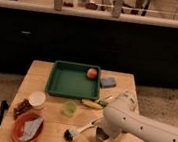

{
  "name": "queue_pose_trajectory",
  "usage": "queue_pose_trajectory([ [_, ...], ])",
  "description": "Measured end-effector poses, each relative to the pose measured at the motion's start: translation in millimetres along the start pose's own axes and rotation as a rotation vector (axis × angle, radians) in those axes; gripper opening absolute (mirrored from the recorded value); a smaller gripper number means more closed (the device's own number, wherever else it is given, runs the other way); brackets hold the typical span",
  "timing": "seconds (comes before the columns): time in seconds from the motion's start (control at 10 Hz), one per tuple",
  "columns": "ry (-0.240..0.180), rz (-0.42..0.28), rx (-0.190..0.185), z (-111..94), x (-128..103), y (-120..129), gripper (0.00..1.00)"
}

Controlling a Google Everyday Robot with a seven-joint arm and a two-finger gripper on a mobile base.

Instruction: Stack cups into tray

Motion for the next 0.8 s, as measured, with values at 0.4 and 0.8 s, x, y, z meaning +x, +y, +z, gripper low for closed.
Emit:
queue_pose_trajectory([
  [0.4,-0.019,0.004,0.002,7.4,2.3,1.0,0.28],
  [0.8,-0.02,-0.006,0.01,8.1,1.8,-3.1,0.0],
])
